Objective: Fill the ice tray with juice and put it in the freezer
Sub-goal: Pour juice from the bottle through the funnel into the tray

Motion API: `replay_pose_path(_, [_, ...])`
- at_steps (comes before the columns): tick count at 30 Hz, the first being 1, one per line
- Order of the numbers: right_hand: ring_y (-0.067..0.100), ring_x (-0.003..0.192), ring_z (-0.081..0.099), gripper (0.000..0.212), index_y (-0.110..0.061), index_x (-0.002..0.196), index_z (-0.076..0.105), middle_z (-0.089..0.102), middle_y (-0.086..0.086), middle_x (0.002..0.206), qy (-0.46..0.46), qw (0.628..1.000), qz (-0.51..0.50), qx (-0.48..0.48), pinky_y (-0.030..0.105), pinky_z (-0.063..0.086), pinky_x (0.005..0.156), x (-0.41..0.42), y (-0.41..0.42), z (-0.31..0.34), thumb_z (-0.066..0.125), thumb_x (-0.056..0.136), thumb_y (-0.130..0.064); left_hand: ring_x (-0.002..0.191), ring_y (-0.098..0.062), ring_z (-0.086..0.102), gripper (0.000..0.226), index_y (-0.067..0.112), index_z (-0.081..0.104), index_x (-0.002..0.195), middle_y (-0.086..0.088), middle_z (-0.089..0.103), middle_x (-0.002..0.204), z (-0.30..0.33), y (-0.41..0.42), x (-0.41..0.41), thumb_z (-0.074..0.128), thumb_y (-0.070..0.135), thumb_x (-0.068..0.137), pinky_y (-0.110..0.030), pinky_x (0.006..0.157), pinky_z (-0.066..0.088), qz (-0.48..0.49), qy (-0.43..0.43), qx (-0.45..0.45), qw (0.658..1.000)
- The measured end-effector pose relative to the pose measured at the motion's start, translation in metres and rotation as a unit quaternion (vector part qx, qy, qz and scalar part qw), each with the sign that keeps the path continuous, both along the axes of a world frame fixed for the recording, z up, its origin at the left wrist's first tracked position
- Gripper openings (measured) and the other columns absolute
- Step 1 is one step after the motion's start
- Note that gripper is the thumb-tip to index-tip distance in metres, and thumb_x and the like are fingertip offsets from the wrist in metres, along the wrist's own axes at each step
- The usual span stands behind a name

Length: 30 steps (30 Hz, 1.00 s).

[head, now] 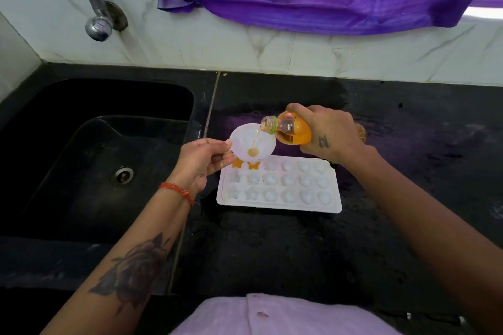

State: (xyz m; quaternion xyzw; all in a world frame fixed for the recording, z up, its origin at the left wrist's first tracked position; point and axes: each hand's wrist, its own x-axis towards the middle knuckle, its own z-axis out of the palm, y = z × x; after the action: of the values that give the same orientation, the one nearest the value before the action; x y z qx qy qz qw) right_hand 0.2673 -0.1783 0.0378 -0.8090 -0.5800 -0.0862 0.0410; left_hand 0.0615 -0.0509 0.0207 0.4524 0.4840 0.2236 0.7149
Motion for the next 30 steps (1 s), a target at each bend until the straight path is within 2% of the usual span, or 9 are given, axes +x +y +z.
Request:
replay_pose_path(4, [0.025,0.091,0.062,0.069,-0.031,0.133,0.037,0.065,0.003,0.105,0.044,0.999,-0.004,0.018,0.026,0.035,0.062,0.001,-0.004,0.002,0.073,0.074,-0.037,0.052,-0.011,0.068,0.004,0.003,0.066,0.076,-0.003,0.069,0.055,0.003,0.0,0.002,0.069,0.002,0.079,-0.017,0.049,0.053,-0.002,-0.008,0.006,1.0])
replay_pose_path(9, [0.027,0.092,0.062,0.069,-0.032,0.132,0.036,0.064,0.004,0.107,0.046,0.999,-0.009,0.026,0.033,0.047,0.068,0.005,-0.012,0.003,0.073,0.074,-0.037,0.05,-0.011,0.067,0.005,0.002,0.065,0.076,-0.002,0.068,0.051,0.002,-0.004,0.01,0.069,0.002,0.078,-0.017,0.049,0.054,-0.015,-0.017,0.002,1.0])
replay_pose_path(13, [0.026,0.087,0.064,0.07,-0.031,0.13,0.038,0.066,0.005,0.105,-0.001,1.0,-0.006,0.028,0.026,0.038,0.06,0.012,-0.019,0.0,0.076,0.071,-0.037,0.047,-0.01,0.066,0.005,0.0,0.065,0.076,-0.003,0.067,0.05,0.001,-0.011,0.019,0.069,0.0,0.079,-0.016,0.048,0.053,-0.024,-0.021,-0.005,0.999])
replay_pose_path(19, [0.027,0.083,0.064,0.075,-0.033,0.128,0.037,0.066,0.004,0.104,-0.055,0.998,-0.017,-0.006,0.025,0.034,0.055,0.02,-0.026,-0.003,0.079,0.066,-0.033,0.049,-0.011,0.067,0.005,-0.001,0.064,0.078,-0.004,0.068,0.051,-0.004,-0.015,0.027,0.069,0.001,0.079,-0.016,0.047,0.052,-0.038,-0.019,-0.009,0.999])
replay_pose_path(24, [0.028,0.083,0.064,0.075,-0.03,0.128,0.041,0.067,0.007,0.099,-0.069,0.997,-0.013,-0.014,0.026,0.033,0.059,0.022,-0.031,-0.003,0.081,0.065,-0.028,0.057,-0.015,0.07,0.008,-0.003,0.066,0.081,-0.009,0.071,0.061,-0.007,-0.016,0.029,0.071,0.001,0.077,-0.019,0.051,0.055,-0.042,-0.015,-0.014,0.999])
replay_pose_path(30, [0.028,0.084,0.063,0.074,-0.032,0.13,0.039,0.066,0.006,0.103,-0.057,0.998,-0.029,-0.011,0.026,0.035,0.057,0.024,-0.032,-0.002,0.078,0.067,-0.03,0.058,-0.016,0.071,0.01,-0.003,0.067,0.083,-0.007,0.072,0.059,-0.008,-0.016,0.029,0.071,0.002,0.076,-0.019,0.051,0.055,-0.043,-0.017,-0.015,0.999])
